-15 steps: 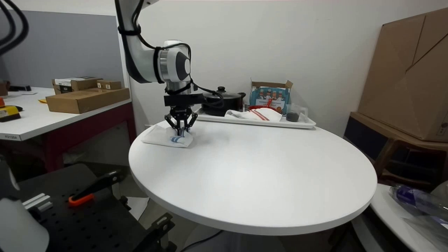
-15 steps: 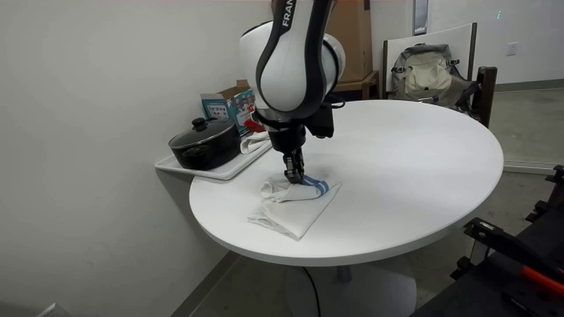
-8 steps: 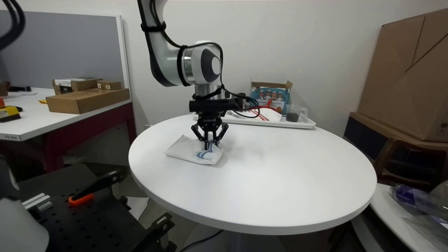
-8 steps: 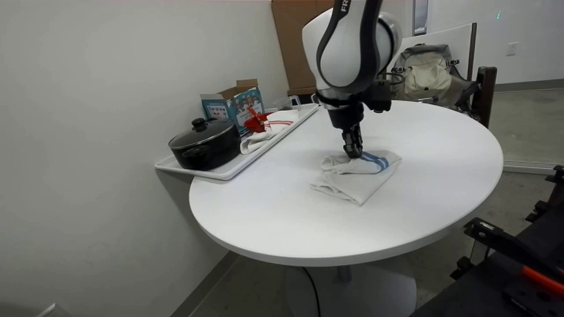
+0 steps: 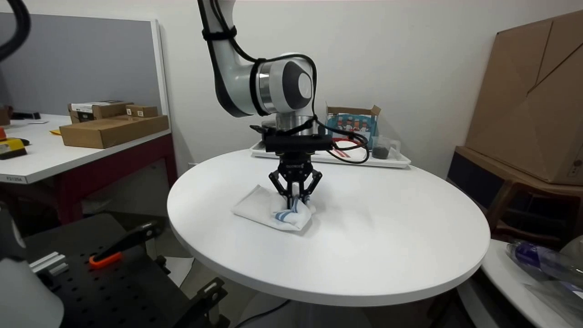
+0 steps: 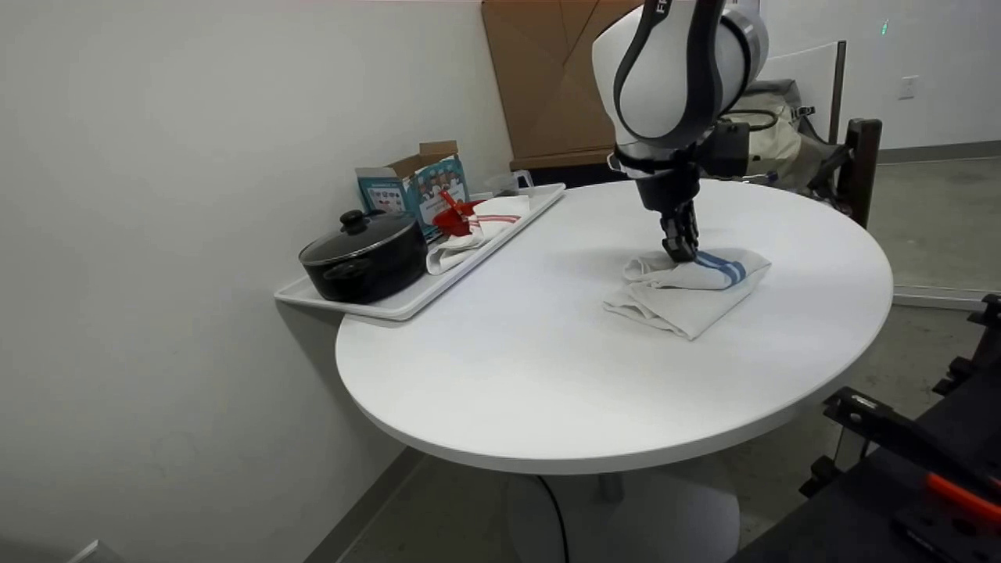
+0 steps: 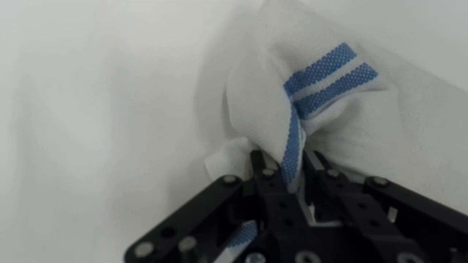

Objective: Use the tea towel to wipe the table

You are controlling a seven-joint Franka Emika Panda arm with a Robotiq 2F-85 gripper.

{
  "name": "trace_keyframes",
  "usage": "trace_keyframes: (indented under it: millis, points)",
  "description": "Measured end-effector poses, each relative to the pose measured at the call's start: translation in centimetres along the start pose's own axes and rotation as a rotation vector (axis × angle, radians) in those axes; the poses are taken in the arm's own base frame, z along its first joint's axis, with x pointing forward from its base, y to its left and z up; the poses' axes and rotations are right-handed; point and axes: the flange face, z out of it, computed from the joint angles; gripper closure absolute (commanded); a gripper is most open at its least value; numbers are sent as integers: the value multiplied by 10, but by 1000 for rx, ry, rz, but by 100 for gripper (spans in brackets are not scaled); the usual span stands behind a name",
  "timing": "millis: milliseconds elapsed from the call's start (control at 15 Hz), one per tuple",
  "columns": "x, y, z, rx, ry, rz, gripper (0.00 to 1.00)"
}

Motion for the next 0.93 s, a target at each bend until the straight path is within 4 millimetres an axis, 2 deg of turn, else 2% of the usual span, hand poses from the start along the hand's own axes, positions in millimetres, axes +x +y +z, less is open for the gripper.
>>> trace_keyframes:
  millis: [200,467,600,733,933]
  points:
    - [17,-39,-8,19,25,-94,95]
    - [56,-105,-25,22,108,-217,95]
    - [78,-130,-32,9,146,-243,95]
    - [103,-143,-39,-7,177,-245,95]
    - [144,-144,-51,-40,235,-220,95]
